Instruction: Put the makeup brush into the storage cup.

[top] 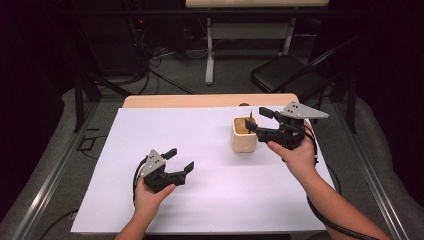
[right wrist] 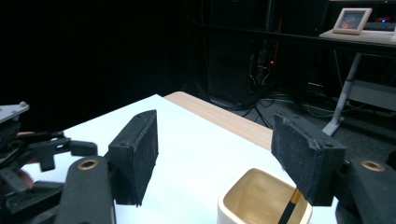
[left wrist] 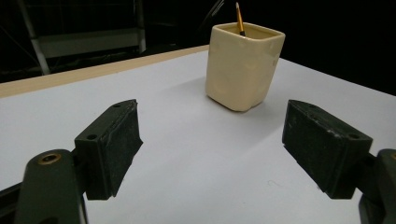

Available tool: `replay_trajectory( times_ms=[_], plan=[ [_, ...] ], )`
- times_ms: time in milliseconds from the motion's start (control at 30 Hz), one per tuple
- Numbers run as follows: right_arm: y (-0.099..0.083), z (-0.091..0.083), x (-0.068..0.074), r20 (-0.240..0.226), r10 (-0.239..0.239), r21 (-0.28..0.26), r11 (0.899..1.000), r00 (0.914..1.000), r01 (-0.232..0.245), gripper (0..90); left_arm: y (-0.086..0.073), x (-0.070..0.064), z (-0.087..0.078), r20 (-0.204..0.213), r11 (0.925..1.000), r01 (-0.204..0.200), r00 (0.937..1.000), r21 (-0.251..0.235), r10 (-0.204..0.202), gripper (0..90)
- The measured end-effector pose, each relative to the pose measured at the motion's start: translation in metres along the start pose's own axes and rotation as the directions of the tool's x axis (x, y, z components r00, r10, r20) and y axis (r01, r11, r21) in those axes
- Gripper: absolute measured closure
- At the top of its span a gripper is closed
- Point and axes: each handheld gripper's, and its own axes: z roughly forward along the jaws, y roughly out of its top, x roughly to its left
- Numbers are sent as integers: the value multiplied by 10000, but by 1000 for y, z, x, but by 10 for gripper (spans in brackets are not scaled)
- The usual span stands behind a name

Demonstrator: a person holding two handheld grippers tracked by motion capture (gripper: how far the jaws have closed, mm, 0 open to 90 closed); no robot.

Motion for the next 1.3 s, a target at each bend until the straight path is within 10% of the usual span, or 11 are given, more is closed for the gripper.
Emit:
replay_trajectory(
  times_ms=[1300],
  plan=[
    [-80,-44,20,-36,402,42,9992,9992,-402,318,0,0,0,-36,10000,10,10000,25,-10,193]
  ],
)
